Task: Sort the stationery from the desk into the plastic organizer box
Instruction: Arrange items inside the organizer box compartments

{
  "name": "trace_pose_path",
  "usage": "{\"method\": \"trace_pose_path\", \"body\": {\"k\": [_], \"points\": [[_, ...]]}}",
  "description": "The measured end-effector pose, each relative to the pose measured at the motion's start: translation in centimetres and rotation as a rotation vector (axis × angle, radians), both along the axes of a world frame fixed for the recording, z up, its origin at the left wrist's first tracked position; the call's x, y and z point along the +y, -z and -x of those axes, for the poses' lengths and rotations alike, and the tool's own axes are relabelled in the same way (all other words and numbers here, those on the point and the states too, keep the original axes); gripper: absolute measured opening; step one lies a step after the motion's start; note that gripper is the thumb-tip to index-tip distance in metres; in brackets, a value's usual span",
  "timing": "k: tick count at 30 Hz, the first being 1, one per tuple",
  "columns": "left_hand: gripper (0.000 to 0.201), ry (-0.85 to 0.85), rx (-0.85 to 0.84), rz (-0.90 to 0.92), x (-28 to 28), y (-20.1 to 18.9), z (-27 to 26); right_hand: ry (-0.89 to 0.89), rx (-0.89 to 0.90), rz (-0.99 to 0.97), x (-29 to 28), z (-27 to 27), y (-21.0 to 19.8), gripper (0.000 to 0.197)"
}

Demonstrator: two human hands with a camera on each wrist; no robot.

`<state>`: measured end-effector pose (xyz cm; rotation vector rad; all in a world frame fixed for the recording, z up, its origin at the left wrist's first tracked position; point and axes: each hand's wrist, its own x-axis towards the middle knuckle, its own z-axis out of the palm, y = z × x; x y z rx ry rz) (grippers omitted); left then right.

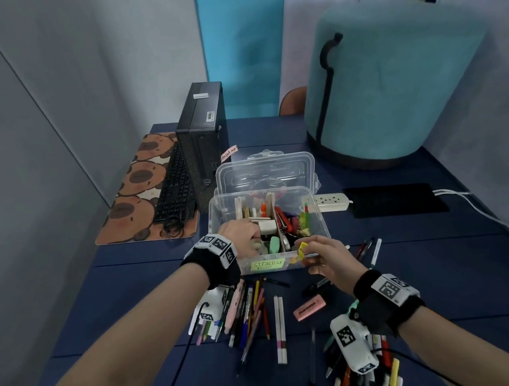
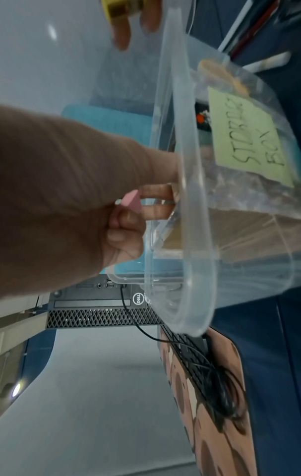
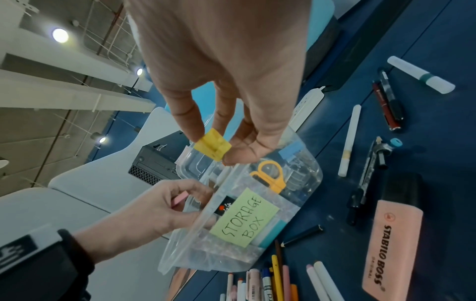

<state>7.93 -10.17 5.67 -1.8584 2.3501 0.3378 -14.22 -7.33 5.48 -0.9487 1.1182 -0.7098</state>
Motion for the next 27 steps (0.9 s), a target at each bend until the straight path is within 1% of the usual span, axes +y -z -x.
{"method": "trace_pose_path", "body": {"k": [3,6,8,10,14,18,20,23,27], "points": [[0.030,0.058,-0.046,-0.020,-0.7,-0.4,0.1,0.014,-0.008,-0.003,-0.3,-0.4,-0.2,0.020],[0.046,0.081,-0.058,-0.052,-1.2,-0.6,0.0,0.030,-0.015,0.000,-0.5,-0.8,-0.3,0.022],[0.051,0.087,-0.065,-0.059,-1.3,-0.7,-0.3,0.036,-0.038,0.001,-0.8,-1.0,-0.3,0.022],[0.049,0.091,-0.064,-0.054,-1.3,-0.4,-0.5,0.032,-0.080,-0.002,-1.0,-1.2,-0.5,0.019],[0.036,0.095,-0.102,-0.039,-1.2,0.1,0.1,0.036,-0.135,0.004,-1.7,-1.8,-0.7,0.011],[0.027,0.084,-0.164,-0.002,-1.2,0.2,0.6,0.053,-0.114,0.034,-2.8,-2.3,-0.6,0.013],[0.024,0.069,-0.200,0.009,-1.3,0.2,0.8,0.041,-0.031,0.084,-3.4,-2.7,-0.6,0.015],[0.024,0.048,-0.238,0.005,-1.4,0.4,1.0,-0.003,0.179,0.198,-4.7,-3.4,-1.1,0.020],[0.022,0.032,-0.238,0.004,-1.6,0.8,1.2,-0.115,0.514,0.452,-6.7,-4.4,-1.2,0.019]]}}
